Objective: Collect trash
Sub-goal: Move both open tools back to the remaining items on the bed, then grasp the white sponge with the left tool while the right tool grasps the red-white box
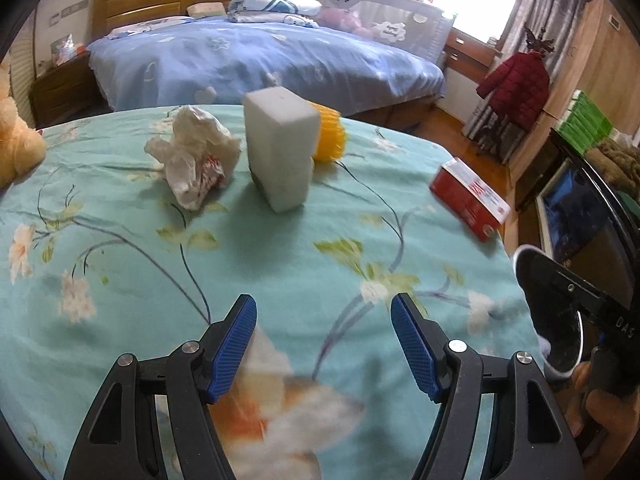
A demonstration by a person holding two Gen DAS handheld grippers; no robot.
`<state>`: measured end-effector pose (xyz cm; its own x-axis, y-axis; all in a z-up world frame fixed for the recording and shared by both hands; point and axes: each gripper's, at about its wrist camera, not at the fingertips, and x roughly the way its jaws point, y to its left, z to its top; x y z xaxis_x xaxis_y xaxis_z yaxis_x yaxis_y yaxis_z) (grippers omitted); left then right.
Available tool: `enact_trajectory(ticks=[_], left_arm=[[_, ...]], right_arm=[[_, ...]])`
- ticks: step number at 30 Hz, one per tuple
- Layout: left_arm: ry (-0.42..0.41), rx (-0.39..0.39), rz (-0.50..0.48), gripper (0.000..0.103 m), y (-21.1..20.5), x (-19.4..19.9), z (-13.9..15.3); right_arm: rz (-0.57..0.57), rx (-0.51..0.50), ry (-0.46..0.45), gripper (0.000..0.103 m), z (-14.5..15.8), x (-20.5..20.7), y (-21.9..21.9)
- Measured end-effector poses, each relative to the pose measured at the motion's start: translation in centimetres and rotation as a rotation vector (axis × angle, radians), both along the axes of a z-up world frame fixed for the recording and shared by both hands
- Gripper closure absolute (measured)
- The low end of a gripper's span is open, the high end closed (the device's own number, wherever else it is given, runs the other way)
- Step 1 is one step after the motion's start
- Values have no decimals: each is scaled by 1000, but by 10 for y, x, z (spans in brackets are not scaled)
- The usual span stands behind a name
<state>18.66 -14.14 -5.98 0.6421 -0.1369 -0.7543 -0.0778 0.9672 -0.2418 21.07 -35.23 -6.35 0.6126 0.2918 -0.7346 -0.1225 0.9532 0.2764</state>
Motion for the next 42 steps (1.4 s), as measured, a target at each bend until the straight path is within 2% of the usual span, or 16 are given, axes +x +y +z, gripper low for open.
enact_trajectory(ticks=[6,12,18,21,23,24,25,26,27,28,33,42], left_arm=[[-5,26,59,34,10,29,0],[-5,41,96,33,15,58,-2],[-1,101,114,29,8,83,-12],[17,102,135,29,9,92,-20],[22,99,140,32,9,96,-22],[14,101,139,33,9,97,-22],[5,103,136,40,8,96,-20],[-3,102,127,52,7,96,-19],[-5,98,114,59,7,97,-20],[-3,90,98,70,6,97,-21],[-41,101,72,71,5,87,-18],[-25,67,-3,72,5,41,-18]], right_arm=[[51,-83,-19,13,-2,33,11],[76,-118,-15,13,-8,60,15],[93,-155,-2,13,-17,79,20],[98,-180,-3,15,-20,84,23],[100,-193,6,15,-23,86,24],[98,-197,10,19,-24,85,24],[95,-203,12,31,-24,84,24],[95,-204,20,40,-25,84,25],[93,-206,24,42,-25,83,25],[95,-207,22,43,-24,82,26],[108,-175,19,43,-20,62,30],[128,-58,19,44,-7,11,44]])
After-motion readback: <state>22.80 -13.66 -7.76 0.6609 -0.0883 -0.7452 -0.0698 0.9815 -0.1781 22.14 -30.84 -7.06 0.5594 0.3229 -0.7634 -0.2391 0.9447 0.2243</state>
